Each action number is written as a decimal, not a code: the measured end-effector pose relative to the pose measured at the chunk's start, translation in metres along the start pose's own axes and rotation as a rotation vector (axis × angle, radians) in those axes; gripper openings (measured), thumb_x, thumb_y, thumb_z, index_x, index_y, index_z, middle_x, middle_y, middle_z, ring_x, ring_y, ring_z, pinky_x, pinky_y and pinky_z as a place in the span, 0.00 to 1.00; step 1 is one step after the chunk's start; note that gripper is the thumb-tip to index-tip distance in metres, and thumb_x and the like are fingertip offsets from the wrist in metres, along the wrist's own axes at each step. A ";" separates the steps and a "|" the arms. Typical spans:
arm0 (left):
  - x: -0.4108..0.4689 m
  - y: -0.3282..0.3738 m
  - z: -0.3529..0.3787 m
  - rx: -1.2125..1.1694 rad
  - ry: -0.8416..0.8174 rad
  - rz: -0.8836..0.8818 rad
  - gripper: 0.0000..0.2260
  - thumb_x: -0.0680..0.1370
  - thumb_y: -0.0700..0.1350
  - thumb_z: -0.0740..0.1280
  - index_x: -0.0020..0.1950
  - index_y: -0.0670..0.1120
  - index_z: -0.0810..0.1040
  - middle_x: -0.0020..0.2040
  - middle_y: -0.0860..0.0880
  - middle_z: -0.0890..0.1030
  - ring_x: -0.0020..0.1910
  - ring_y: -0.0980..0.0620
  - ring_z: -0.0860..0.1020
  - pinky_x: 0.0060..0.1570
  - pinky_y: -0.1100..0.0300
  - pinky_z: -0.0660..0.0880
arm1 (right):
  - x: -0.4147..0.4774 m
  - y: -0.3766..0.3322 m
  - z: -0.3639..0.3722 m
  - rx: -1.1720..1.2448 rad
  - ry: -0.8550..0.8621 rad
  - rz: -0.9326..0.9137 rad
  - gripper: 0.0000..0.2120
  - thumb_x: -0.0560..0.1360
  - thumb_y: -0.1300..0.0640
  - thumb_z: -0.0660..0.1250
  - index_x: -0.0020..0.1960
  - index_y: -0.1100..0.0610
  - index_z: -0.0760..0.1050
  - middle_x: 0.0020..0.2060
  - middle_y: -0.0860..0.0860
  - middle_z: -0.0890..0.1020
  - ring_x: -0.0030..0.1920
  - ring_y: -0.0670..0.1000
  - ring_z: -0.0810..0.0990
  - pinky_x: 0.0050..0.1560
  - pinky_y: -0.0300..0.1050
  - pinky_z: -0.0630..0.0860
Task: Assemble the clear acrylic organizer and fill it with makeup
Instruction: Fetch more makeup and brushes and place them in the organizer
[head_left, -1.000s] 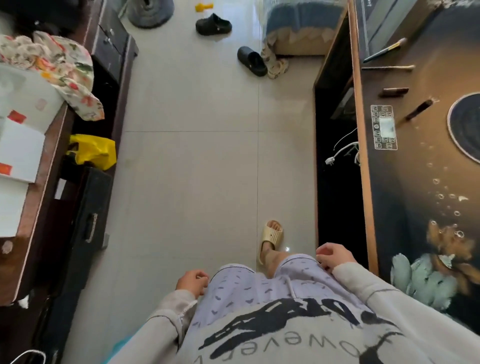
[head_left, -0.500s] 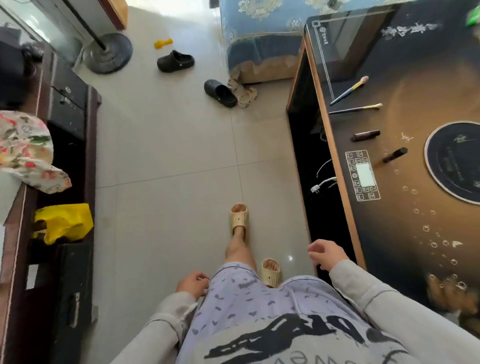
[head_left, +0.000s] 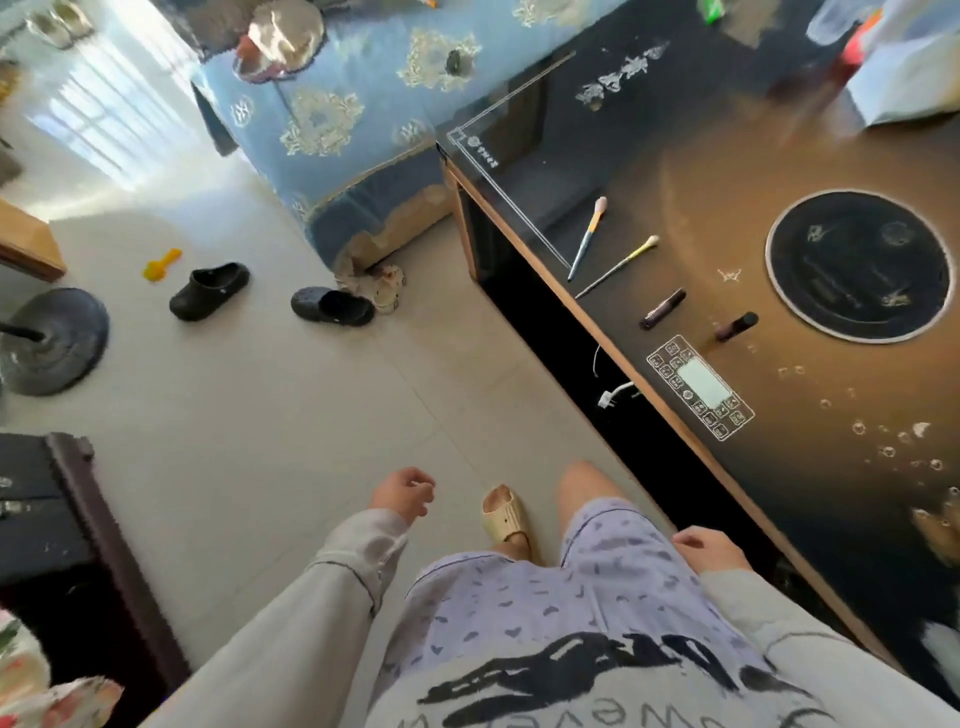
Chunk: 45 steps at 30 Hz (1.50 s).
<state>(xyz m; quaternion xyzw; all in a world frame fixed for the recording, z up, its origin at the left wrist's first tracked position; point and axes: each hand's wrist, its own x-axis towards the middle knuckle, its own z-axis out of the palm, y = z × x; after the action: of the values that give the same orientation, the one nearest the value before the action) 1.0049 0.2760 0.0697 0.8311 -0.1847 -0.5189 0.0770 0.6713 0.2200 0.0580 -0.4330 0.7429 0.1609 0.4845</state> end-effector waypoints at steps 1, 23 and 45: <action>0.008 0.009 -0.007 0.004 0.002 0.008 0.14 0.75 0.32 0.59 0.34 0.47 0.71 0.31 0.50 0.73 0.12 0.64 0.69 0.17 0.72 0.64 | 0.000 -0.005 0.001 0.015 0.005 0.016 0.11 0.76 0.62 0.63 0.54 0.66 0.78 0.54 0.61 0.81 0.57 0.60 0.77 0.57 0.47 0.72; 0.095 0.198 0.003 0.558 -0.211 0.143 0.14 0.76 0.32 0.57 0.33 0.45 0.71 0.31 0.45 0.75 0.26 0.50 0.72 0.24 0.71 0.70 | 0.075 -0.102 -0.069 0.403 0.027 0.056 0.15 0.75 0.64 0.60 0.32 0.50 0.70 0.31 0.51 0.77 0.29 0.46 0.73 0.30 0.35 0.68; 0.127 0.365 0.198 1.110 -0.142 0.621 0.22 0.75 0.55 0.64 0.61 0.43 0.64 0.54 0.42 0.80 0.52 0.39 0.79 0.41 0.53 0.71 | 0.170 -0.137 -0.136 0.866 0.404 0.167 0.30 0.68 0.61 0.73 0.66 0.53 0.63 0.59 0.55 0.75 0.59 0.56 0.74 0.61 0.51 0.73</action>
<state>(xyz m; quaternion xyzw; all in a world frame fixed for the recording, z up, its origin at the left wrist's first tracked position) 0.7956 -0.0958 -0.0084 0.6185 -0.6628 -0.3533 -0.2306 0.6756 -0.0306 0.0015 -0.1528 0.8530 -0.2121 0.4518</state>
